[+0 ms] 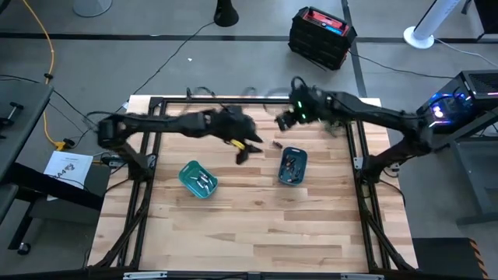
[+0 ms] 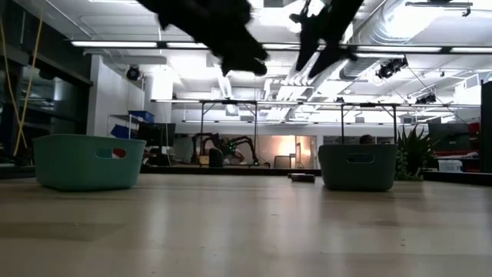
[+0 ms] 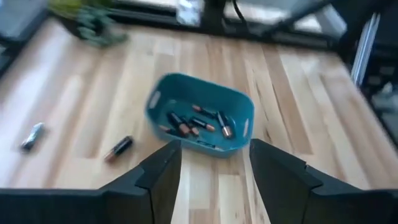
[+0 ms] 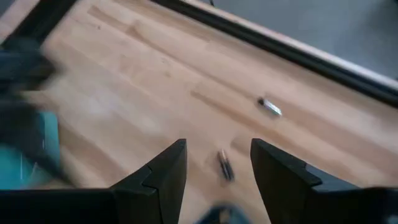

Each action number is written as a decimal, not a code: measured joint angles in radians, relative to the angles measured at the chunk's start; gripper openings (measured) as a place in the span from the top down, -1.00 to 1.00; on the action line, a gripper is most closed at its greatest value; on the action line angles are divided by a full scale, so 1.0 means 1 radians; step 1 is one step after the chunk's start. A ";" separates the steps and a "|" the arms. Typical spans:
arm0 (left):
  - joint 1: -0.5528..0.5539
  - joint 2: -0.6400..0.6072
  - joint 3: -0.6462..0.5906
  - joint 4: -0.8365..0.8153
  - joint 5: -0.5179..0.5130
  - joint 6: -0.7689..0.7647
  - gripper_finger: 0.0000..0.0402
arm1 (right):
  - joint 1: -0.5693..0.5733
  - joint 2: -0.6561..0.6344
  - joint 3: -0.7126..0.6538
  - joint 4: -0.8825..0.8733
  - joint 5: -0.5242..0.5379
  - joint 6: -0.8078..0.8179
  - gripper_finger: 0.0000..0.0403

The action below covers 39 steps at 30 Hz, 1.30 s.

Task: Sort batteries
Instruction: Put the silver battery into the green bin

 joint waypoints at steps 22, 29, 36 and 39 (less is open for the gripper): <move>-0.089 -0.613 -0.425 0.079 -0.346 -0.475 0.16 | -0.432 0.600 0.105 0.192 -0.372 -0.594 0.15; -0.105 -0.598 -0.426 0.072 -0.370 -0.517 0.17 | -0.415 0.750 0.319 -0.017 -0.279 -0.837 0.15; -0.105 -0.598 -0.426 0.071 -0.370 -0.536 0.17 | -0.402 0.864 0.431 -0.182 -0.275 -0.919 0.15; -0.105 -0.598 -0.426 0.067 -0.376 -0.536 0.17 | -0.386 0.893 0.435 -0.186 -0.236 -0.919 0.15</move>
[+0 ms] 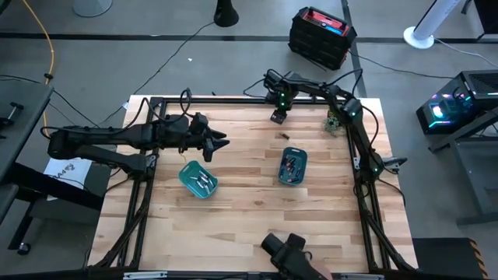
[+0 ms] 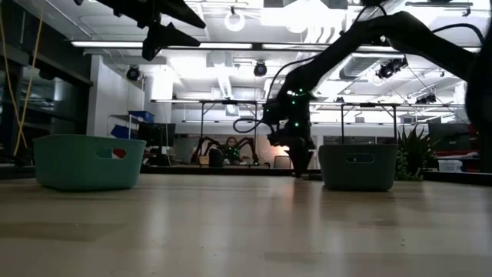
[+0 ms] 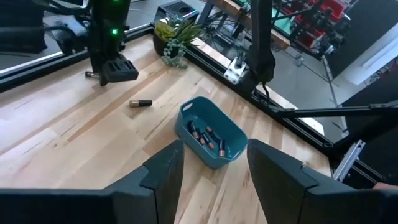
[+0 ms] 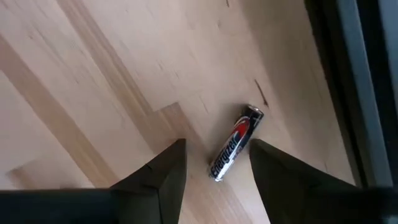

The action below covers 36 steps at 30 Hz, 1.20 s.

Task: Sort batteries
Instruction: Put the silver battery into the green bin

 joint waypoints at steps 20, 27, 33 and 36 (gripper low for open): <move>0.049 -0.211 0.060 0.046 -0.117 0.229 0.17 | 0.153 -0.291 -0.009 0.061 -0.127 0.229 0.97; 0.050 -0.297 0.062 0.201 -0.197 0.352 0.17 | 0.402 -0.309 -0.016 0.405 -0.247 0.479 0.98; 0.050 -0.316 0.062 0.233 -0.211 0.351 0.17 | 0.618 -0.192 -0.032 0.751 -0.266 0.688 0.98; 0.050 -0.316 0.062 0.234 -0.211 0.351 0.17 | 0.678 -0.125 -0.031 0.867 -0.275 0.777 0.98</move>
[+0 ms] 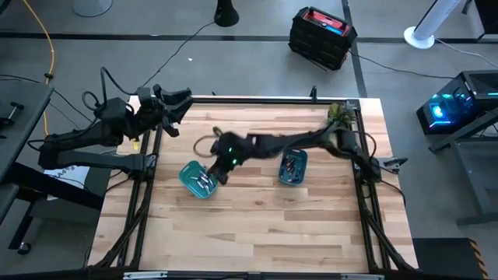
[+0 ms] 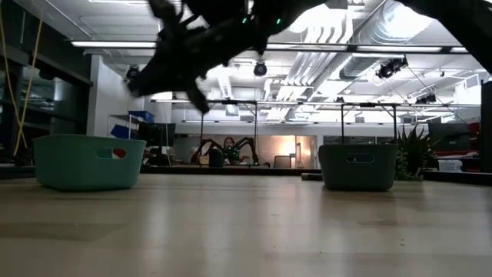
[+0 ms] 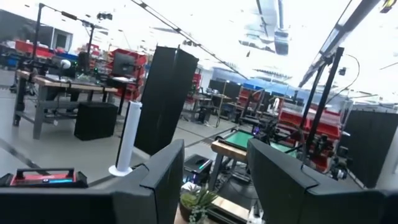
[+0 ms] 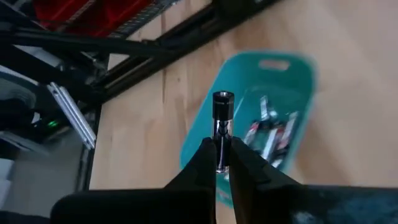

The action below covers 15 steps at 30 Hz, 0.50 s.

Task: Sort batteries
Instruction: Put the silver battery into the green bin, then put the black battery into the blue bin

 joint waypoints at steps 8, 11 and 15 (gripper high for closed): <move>0.000 0.001 0.000 -0.004 0.000 -0.027 0.17 | 0.062 0.090 -0.001 0.145 0.078 0.130 0.78; 0.000 0.001 0.000 -0.004 0.001 -0.037 0.17 | 0.065 0.089 0.004 0.168 0.080 0.110 0.54; 0.000 0.001 0.000 -0.005 0.003 -0.045 0.17 | 0.064 0.085 0.055 0.096 0.067 0.050 0.22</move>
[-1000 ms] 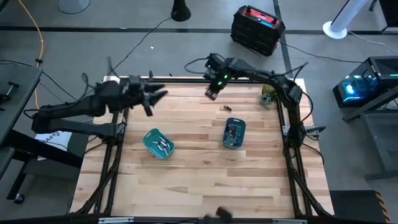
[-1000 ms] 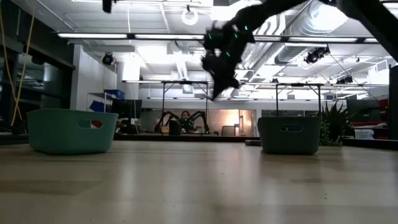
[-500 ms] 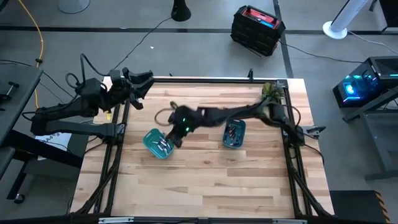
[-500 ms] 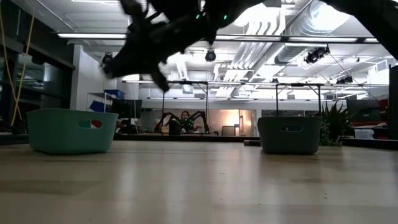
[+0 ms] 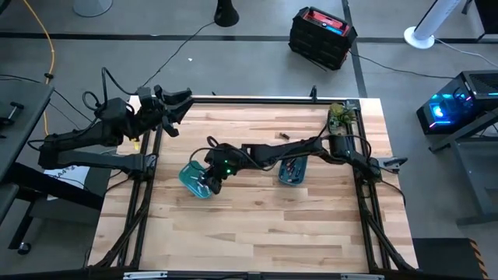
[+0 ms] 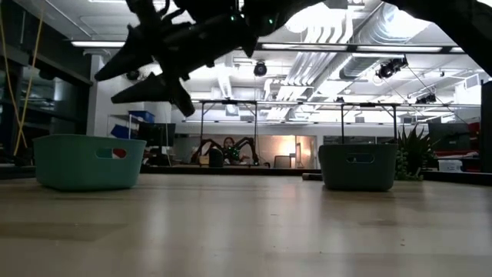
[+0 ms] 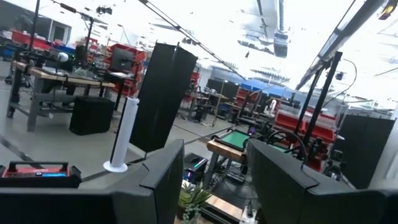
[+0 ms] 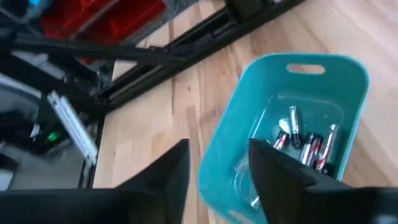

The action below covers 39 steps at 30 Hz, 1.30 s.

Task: Sort batteries
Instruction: Put the black battery into the blue bin

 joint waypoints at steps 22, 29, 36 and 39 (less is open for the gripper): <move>0.000 -0.002 0.000 -0.014 0.002 0.009 0.17 | -0.377 -0.355 -0.242 -0.937 0.421 -0.373 0.04; 0.000 -0.002 0.000 -0.014 0.002 0.010 0.17 | -0.484 -0.483 -0.563 -0.737 0.328 -0.248 0.04; 0.000 -0.002 0.000 -0.013 -0.005 0.010 0.17 | -0.491 -0.475 -0.671 -0.550 0.260 -0.246 0.04; 0.000 -0.001 0.000 -0.013 -0.006 0.010 0.17 | -0.492 -0.475 -0.698 -0.521 0.341 -0.245 0.04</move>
